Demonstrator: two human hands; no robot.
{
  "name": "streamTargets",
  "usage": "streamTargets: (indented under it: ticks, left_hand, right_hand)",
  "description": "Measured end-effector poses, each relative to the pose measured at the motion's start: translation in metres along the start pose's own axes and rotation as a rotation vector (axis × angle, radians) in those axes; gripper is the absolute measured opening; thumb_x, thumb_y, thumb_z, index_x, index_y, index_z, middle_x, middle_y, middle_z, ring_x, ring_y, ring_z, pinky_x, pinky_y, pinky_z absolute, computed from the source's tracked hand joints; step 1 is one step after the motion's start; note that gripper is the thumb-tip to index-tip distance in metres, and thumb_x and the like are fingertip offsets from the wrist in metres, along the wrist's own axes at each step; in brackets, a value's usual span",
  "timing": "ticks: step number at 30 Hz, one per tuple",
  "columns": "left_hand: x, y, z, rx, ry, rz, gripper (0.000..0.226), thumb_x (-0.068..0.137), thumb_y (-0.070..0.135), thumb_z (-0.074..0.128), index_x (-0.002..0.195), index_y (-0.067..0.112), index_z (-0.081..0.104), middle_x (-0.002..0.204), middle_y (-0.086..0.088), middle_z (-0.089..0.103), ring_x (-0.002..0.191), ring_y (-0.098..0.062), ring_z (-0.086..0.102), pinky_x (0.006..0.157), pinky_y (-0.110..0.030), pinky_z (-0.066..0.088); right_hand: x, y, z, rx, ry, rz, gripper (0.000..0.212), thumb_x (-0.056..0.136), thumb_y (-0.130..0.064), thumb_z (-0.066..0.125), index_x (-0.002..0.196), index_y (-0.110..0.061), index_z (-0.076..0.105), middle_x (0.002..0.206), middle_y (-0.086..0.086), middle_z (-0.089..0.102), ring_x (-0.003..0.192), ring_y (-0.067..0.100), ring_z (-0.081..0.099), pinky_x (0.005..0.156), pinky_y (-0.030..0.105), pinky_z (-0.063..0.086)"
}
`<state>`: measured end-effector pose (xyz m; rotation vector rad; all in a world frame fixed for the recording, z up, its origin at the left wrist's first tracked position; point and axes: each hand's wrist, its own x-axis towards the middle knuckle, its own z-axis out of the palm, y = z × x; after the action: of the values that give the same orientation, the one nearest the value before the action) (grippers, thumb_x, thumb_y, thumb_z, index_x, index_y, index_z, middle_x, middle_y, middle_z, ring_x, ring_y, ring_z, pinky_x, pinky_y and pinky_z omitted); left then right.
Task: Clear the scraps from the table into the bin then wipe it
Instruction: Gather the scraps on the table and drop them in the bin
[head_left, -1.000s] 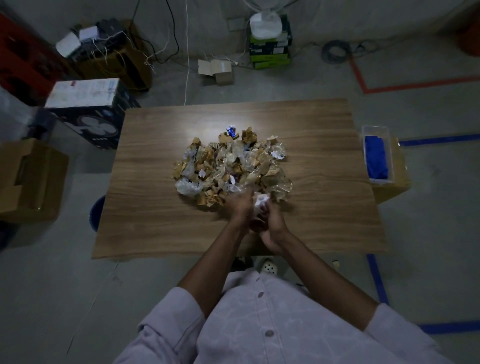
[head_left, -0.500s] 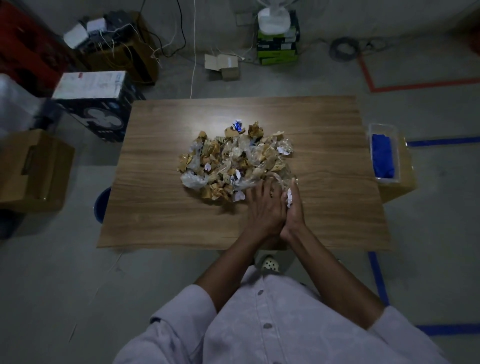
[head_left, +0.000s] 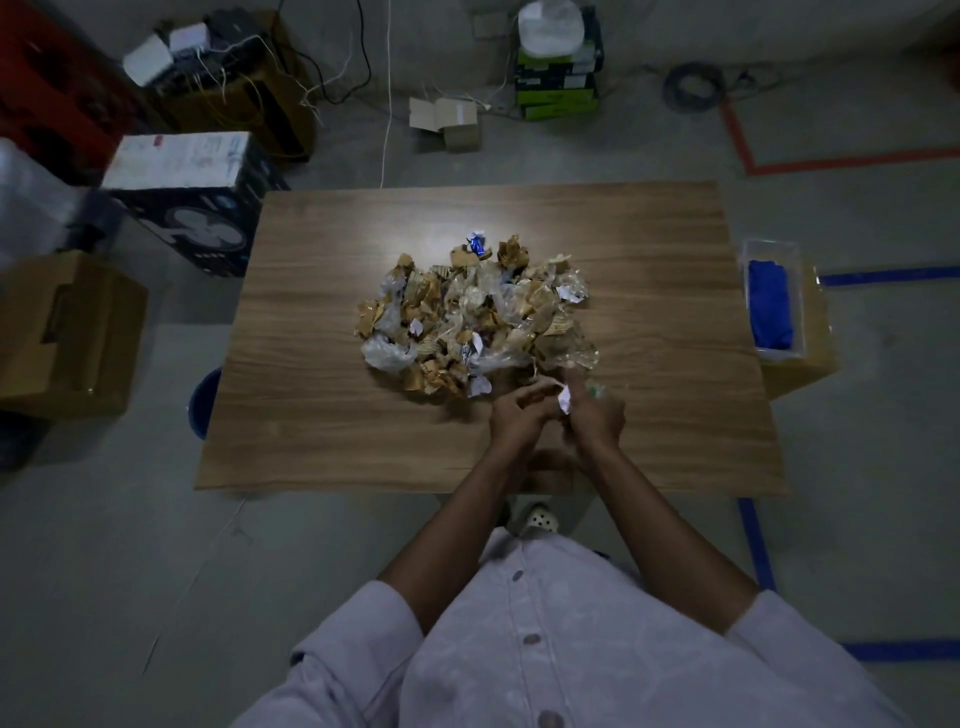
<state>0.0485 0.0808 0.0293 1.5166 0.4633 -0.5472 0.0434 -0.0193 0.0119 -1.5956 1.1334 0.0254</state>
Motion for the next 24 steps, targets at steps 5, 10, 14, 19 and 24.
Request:
streamTargets:
  ticks: [5, 10, 14, 19, 24]
  left_hand:
    - [0.009, -0.011, -0.010, 0.062, 0.056, -0.149, 0.024, 0.092, 0.010, 0.068, 0.115, 0.017, 0.068, 0.102, -0.003, 0.071, 0.092, -0.018, 0.064, 0.073, -0.029, 0.049]
    - [0.014, -0.020, -0.020, 0.076, 0.034, -0.212, 0.017, 0.095, 0.009, 0.060, 0.110, 0.016, 0.066, 0.081, -0.001, 0.064, 0.064, -0.013, 0.056, 0.051, -0.023, 0.039]
    - [0.015, -0.023, -0.024, 0.123, 0.016, -0.245, 0.023, 0.098, 0.011, 0.056, 0.118, 0.014, 0.067, 0.093, -0.003, 0.069, 0.071, -0.015, 0.062, 0.051, -0.022, 0.046]
    - [0.017, -0.025, -0.029, 0.129, 0.008, -0.266, 0.019, 0.101, 0.009, 0.052, 0.112, 0.014, 0.067, 0.083, -0.003, 0.065, 0.064, -0.014, 0.058, 0.043, -0.019, 0.044]
    - [0.026, -0.019, -0.035, 0.039, -0.011, -0.319, 0.013, 0.102, 0.026, 0.055, 0.094, 0.019, 0.063, 0.079, -0.001, 0.056, 0.062, -0.014, 0.051, 0.052, -0.022, 0.041]
  right_hand:
    - [0.014, -0.005, -0.008, -0.324, 0.119, -0.211, 0.043, 0.094, -0.048, 0.065, 0.107, -0.008, 0.071, 0.127, 0.018, 0.061, 0.118, 0.035, 0.059, 0.086, 0.037, 0.046]
    - [0.022, -0.001, 0.004, -0.454, 0.066, -0.419, 0.052, 0.088, -0.034, 0.075, 0.130, -0.014, 0.053, 0.140, 0.016, 0.042, 0.112, 0.038, 0.059, 0.078, 0.037, 0.046]
    - [0.033, 0.010, 0.020, -0.816, -0.139, -0.483, 0.074, 0.090, -0.043, 0.074, 0.152, -0.025, 0.038, 0.157, 0.016, 0.029, 0.132, 0.039, 0.043, 0.098, 0.047, 0.048]
    - [0.038, 0.026, 0.026, -1.089, -0.138, -0.683, 0.055, 0.095, -0.047, 0.064, 0.141, -0.021, 0.048, 0.147, 0.008, 0.043, 0.133, 0.034, 0.039, 0.091, 0.051, 0.051]
    - [0.047, 0.030, 0.018, -0.995, -0.263, -0.815, 0.038, 0.091, -0.040, 0.069, 0.121, -0.017, 0.068, 0.129, 0.013, 0.058, 0.124, 0.036, 0.050, 0.083, 0.043, 0.051]
